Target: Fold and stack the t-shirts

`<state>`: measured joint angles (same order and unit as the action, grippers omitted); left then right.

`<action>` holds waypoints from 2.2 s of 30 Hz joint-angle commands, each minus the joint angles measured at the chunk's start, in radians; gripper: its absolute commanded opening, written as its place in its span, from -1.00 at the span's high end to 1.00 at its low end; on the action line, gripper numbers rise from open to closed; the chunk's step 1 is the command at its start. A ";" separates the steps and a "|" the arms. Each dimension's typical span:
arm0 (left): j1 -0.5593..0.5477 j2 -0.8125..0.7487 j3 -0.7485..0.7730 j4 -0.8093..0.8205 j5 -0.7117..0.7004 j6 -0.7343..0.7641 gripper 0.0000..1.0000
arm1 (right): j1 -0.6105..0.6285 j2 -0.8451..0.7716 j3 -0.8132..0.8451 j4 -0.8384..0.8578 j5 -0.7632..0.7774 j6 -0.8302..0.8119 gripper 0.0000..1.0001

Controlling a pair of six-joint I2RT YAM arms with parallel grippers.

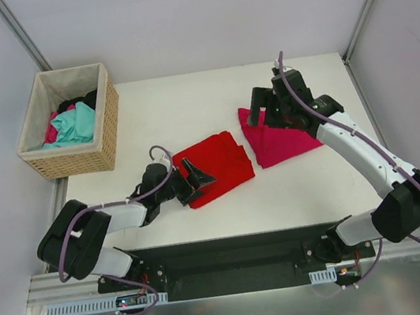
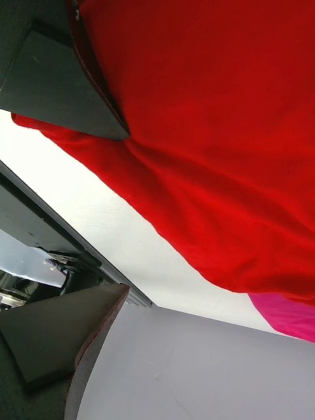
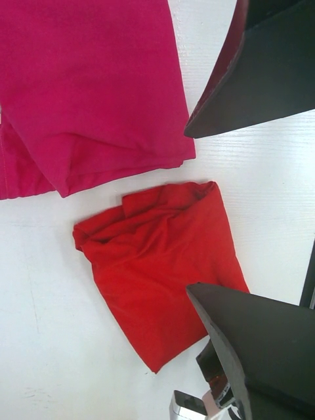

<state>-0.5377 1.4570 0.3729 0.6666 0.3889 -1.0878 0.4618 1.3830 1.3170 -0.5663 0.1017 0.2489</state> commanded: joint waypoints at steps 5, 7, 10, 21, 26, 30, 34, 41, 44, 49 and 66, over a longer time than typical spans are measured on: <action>0.001 -0.196 -0.103 -0.439 -0.147 0.068 -0.88 | 0.009 -0.058 -0.022 0.011 0.004 0.013 -0.93; 0.018 -0.239 -0.100 -0.473 -0.136 0.077 -0.88 | 0.018 -0.058 -0.025 0.014 0.007 0.015 -0.93; 0.073 -0.291 -0.098 -0.533 -0.116 0.110 -0.88 | 0.031 -0.055 -0.027 0.016 0.010 0.021 -0.93; 0.265 -0.288 0.007 -0.659 -0.041 0.262 -0.89 | 0.057 -0.055 -0.039 0.022 0.023 0.027 -0.93; 0.265 -0.185 0.113 -0.651 -0.010 0.305 -0.88 | 0.058 -0.059 -0.050 0.023 0.024 0.027 -0.93; 0.265 -0.197 0.153 -0.651 0.063 0.341 -0.85 | 0.058 -0.067 -0.056 0.019 0.033 0.016 -0.93; 0.265 -0.311 0.179 -0.717 0.105 0.345 -0.85 | 0.060 -0.065 -0.053 0.023 0.036 0.013 -0.93; 0.265 -0.561 0.268 -0.880 0.120 0.335 -0.98 | 0.066 -0.033 -0.055 0.045 0.013 0.020 -0.93; 0.265 -0.662 0.242 -1.005 0.039 0.286 -0.98 | 0.067 -0.036 -0.068 0.052 0.013 0.018 -0.93; 0.265 -0.738 0.172 -1.125 -0.068 0.230 -0.98 | 0.067 -0.032 -0.073 0.062 0.013 0.009 -0.93; 0.275 -0.663 -0.017 -1.064 -0.258 0.144 -0.87 | 0.055 -0.029 -0.067 0.068 0.007 -0.025 -0.93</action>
<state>-0.2794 0.7494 0.3786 -0.4240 0.1909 -0.8917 0.5213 1.3582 1.2449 -0.5274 0.1158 0.2447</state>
